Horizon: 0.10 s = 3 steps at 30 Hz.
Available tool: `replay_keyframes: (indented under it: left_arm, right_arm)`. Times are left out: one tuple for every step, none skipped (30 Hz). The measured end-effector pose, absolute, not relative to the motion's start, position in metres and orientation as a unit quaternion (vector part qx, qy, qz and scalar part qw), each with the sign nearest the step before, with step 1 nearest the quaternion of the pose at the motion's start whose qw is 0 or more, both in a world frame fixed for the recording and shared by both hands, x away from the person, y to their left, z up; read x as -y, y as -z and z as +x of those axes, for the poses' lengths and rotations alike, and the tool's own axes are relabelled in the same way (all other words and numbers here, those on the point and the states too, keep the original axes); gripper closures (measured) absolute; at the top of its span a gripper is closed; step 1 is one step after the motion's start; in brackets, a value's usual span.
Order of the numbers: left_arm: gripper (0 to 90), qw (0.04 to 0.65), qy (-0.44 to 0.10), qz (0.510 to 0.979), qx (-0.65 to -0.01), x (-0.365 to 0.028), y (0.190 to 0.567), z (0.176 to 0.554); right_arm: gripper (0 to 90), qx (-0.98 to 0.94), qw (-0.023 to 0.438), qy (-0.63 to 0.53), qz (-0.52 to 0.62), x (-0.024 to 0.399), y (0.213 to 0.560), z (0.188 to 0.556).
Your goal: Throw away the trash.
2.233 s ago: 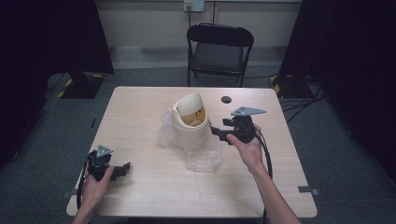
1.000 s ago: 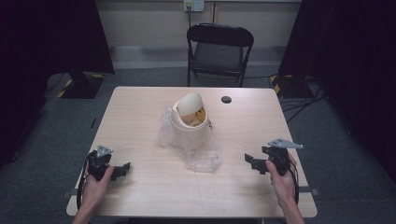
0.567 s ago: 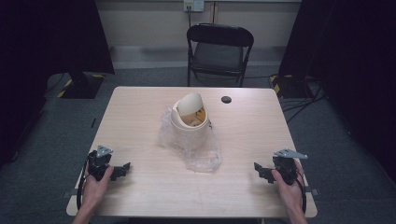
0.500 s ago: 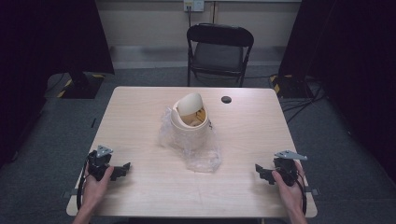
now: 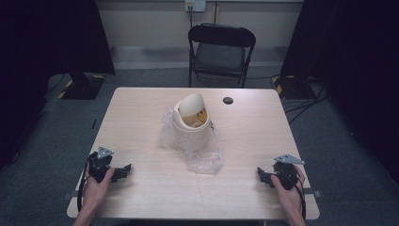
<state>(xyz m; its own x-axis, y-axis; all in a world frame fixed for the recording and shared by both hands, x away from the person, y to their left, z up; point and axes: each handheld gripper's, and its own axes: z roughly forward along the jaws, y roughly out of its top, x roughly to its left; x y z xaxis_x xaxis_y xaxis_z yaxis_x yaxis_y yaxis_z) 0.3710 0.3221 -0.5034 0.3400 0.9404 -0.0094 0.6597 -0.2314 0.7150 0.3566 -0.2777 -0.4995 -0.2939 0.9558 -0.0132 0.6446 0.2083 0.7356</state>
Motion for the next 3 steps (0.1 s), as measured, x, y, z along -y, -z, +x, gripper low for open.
replay_keyframes:
  left_arm:
    - [0.1, 0.320, -0.219, 0.753, -0.531, -0.3221, 0.5034, 0.3710]
    - [0.0, 0.320, -0.219, 0.753, -0.531, -0.3220, 0.5034, 0.3710]
    - [0.1, 0.320, -0.219, 0.753, -0.531, -0.3220, 0.5034, 0.3710]
  right_arm:
    - [13.4, -0.738, 0.244, -0.319, 0.542, 0.2777, 0.4995, 0.3566]
    - [13.4, -0.738, 0.244, -0.319, 0.542, 0.2777, 0.4995, 0.3566]
    - [13.4, -0.738, 0.244, -0.319, 0.542, 0.2777, 0.4995, 0.3566]
